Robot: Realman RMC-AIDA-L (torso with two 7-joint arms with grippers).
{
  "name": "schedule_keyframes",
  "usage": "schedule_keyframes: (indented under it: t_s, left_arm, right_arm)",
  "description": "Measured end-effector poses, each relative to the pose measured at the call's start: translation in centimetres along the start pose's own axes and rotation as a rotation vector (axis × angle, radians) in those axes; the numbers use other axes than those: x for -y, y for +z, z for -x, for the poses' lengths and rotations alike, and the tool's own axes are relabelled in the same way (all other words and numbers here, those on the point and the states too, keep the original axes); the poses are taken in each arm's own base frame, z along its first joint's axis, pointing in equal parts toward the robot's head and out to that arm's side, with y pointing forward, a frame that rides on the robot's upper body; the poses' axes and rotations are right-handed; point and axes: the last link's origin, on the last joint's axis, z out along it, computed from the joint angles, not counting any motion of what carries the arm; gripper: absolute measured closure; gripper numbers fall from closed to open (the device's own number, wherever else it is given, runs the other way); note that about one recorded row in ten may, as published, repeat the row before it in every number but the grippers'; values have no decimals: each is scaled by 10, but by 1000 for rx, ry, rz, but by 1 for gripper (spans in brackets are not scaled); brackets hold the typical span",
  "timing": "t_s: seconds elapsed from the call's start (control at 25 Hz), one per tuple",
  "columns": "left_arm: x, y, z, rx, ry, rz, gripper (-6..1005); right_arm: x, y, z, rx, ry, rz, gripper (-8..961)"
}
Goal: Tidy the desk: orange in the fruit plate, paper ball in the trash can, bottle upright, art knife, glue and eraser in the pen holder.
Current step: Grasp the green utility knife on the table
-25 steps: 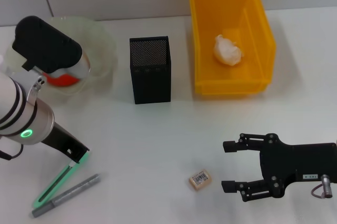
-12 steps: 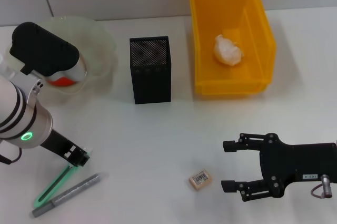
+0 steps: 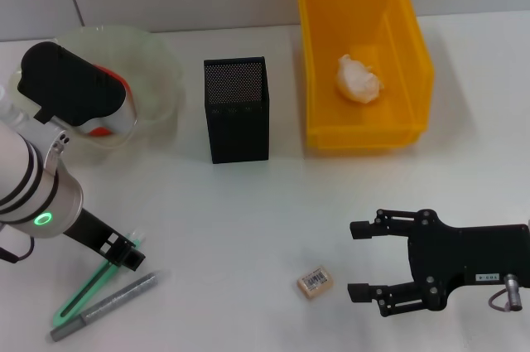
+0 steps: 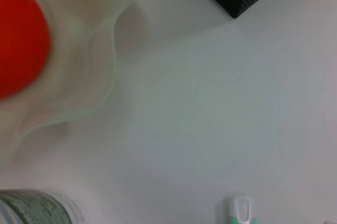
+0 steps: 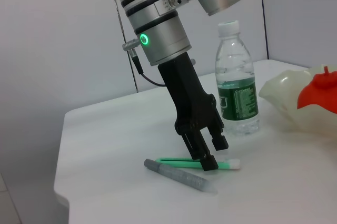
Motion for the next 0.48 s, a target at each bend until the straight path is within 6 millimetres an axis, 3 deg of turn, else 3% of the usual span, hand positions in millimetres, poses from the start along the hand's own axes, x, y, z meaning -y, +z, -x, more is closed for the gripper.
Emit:
schedule_keyframes:
  t_s: [0.48]
  left_arm:
    - [0, 4, 1, 7, -5, 7, 408]
  right_arm:
    - [0, 0, 0, 0, 0, -1, 116]
